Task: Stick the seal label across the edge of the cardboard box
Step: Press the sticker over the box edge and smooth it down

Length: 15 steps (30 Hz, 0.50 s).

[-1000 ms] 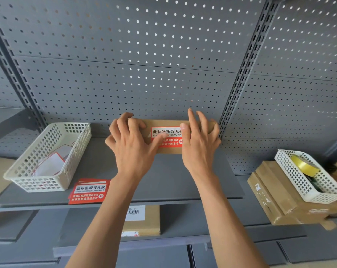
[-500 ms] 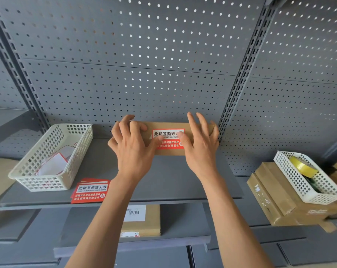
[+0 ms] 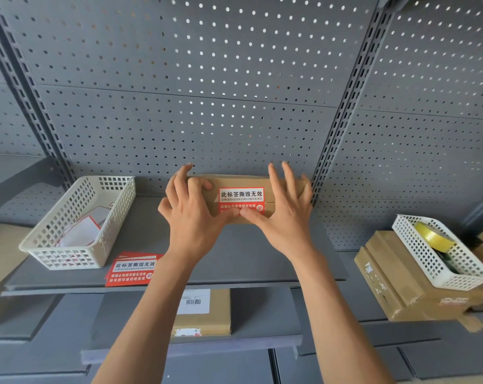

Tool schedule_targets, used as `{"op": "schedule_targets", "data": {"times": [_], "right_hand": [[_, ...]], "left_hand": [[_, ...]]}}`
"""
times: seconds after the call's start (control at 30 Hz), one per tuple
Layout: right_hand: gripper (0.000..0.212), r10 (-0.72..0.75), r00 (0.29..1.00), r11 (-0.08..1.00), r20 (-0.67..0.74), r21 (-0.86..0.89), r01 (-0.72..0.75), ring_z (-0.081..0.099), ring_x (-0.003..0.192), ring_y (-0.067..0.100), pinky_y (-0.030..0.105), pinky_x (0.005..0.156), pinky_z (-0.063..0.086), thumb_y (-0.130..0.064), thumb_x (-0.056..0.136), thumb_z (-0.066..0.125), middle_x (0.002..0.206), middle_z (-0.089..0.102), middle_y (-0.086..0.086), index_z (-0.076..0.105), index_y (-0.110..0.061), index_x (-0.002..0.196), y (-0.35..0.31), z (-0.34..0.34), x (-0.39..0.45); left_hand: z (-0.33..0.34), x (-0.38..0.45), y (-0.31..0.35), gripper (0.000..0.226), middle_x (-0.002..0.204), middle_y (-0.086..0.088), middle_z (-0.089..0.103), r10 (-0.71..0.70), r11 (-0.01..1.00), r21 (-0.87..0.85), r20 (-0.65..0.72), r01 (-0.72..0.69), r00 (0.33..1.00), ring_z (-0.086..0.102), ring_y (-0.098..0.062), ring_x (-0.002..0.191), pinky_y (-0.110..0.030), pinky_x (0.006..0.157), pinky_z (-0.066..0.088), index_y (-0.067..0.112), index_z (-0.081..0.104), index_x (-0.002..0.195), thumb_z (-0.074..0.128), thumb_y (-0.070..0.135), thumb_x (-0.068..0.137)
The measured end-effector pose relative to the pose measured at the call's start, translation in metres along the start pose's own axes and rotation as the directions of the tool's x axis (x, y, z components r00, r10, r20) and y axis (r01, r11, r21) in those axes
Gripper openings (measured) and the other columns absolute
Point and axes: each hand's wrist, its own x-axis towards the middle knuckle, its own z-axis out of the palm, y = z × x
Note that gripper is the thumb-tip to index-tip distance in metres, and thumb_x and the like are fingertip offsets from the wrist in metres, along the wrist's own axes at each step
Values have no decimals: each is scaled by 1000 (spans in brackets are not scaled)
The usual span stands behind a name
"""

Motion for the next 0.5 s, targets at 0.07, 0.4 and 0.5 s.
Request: {"op": "schedule_targets", "data": {"times": [0.07,0.4,0.5], "right_hand": [[106,-12,1000,1000,13,-7,12,3,150,35,56,118,19,-74,73,65,167,3,-16,12,-41,158,4,-1,0],[94,-67,997,998,31,14,66,8,149,33,55,119,22,-53,82,71,167,1,-21,17,-40,157,16,-2,-4],[88,-77,997,997,30,33,76,8,149,32,53,119,21,-44,86,71,168,4,-19,20,-39,157,18,-1,-6]], "left_hand": [[-1,0,-2,71,158,2,25,2,1000,-22,25,-1,1000,19,-24,146,-53,106,25,23,47,109,84,62,63],[-8,-3,-11,64,161,1,20,46,997,-63,96,-40,994,16,-26,146,-50,107,24,21,50,113,90,36,65],[-9,-5,-13,62,161,0,20,50,997,-66,117,-43,992,16,-26,146,-53,107,25,19,50,113,90,30,67]]}}
